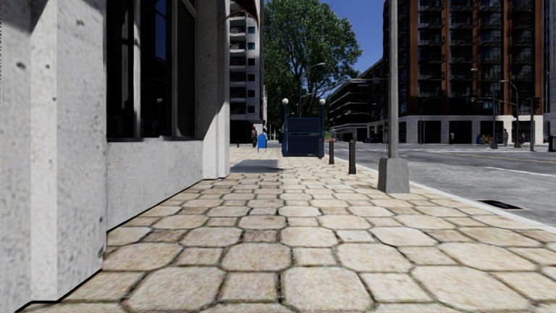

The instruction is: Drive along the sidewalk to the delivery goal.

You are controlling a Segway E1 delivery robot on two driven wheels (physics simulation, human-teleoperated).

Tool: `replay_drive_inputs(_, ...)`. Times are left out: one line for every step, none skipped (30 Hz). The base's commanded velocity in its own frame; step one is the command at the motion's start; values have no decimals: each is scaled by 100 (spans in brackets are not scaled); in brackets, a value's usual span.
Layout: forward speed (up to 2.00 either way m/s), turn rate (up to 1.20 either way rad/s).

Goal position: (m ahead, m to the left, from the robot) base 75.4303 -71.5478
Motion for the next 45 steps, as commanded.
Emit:
replay_drive_inputs(200,0)
replay_drive_inputs(200,0)
replay_drive_inputs(200,0)
replay_drive_inputs(200,0)
replay_drive_inputs(200,0)
replay_drive_inputs(200,0)
replay_drive_inputs(200,0)
replay_drive_inputs(200,0)
replay_drive_inputs(200,0)
replay_drive_inputs(200,0)
replay_drive_inputs(200,0)
replay_drive_inputs(200,0)
replay_drive_inputs(200,0)
replay_drive_inputs(200,0)
replay_drive_inputs(200,0)
replay_drive_inputs(200,0)
replay_drive_inputs(200,0)
replay_drive_inputs(200,0)
replay_drive_inputs(200,0)
replay_drive_inputs(200,0)
replay_drive_inputs(200,0)
replay_drive_inputs(200,0)
replay_drive_inputs(200,0)
replay_drive_inputs(200,0)
replay_drive_inputs(200,0)
replay_drive_inputs(200,0)
replay_drive_inputs(200,0)
replay_drive_inputs(200,0)
replay_drive_inputs(200,0)
replay_drive_inputs(200,0)
replay_drive_inputs(200,0)
replay_drive_inputs(200,0)
replay_drive_inputs(200,0)
replay_drive_inputs(200,0)
replay_drive_inputs(200,0)
replay_drive_inputs(200,0)
replay_drive_inputs(200,0)
replay_drive_inputs(200,0)
replay_drive_inputs(200,0)
replay_drive_inputs(200,0)
replay_drive_inputs(200,0)
replay_drive_inputs(200,0)
replay_drive_inputs(200,0)
replay_drive_inputs(200,0)
replay_drive_inputs(200,0)
